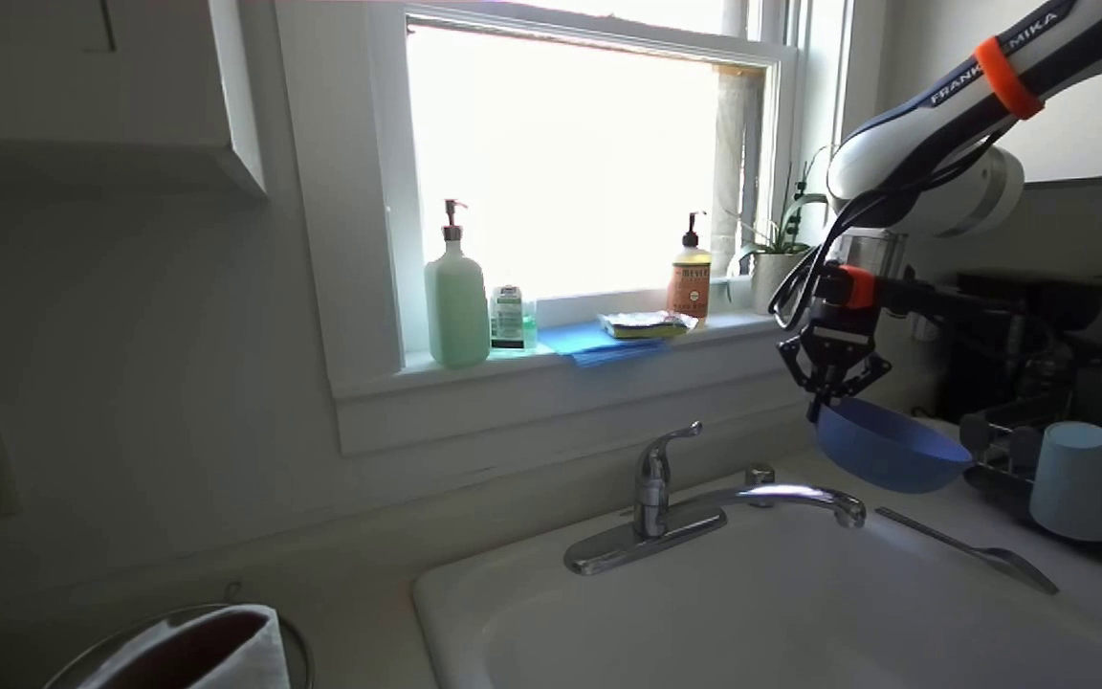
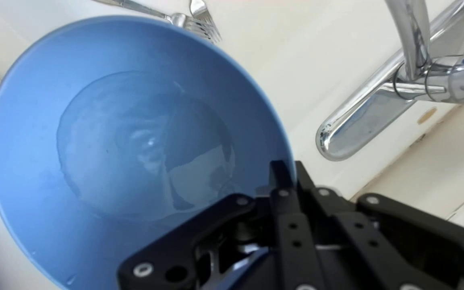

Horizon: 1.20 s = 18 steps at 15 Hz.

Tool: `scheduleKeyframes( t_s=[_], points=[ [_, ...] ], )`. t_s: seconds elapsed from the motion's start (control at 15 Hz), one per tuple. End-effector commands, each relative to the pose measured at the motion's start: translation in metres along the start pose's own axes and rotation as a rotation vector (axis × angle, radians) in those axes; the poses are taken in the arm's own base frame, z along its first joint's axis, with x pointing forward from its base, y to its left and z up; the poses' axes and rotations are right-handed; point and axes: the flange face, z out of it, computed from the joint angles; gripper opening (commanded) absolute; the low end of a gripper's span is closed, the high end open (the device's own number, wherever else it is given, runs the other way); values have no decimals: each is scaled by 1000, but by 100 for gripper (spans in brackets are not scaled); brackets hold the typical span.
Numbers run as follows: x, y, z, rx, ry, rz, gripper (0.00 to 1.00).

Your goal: Pour the contents of the blue bowl into the grey cup in the sink

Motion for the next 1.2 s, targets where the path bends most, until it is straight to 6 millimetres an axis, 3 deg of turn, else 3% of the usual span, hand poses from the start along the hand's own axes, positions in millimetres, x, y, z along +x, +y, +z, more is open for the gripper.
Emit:
scheduleKeyframes(
  t_s=[0.0, 0.13, 0.53, 0.8, 1.13],
  points=[
    [0, 1, 0, 0, 0, 1, 4],
    [-1, 2, 1, -2, -1, 1, 1],
    [-54, 4, 27, -79, -62, -109, 1],
    [-84, 19, 40, -101, -122, -129, 1],
    [-114, 37, 43, -121, -187, -100, 1]
  ],
)
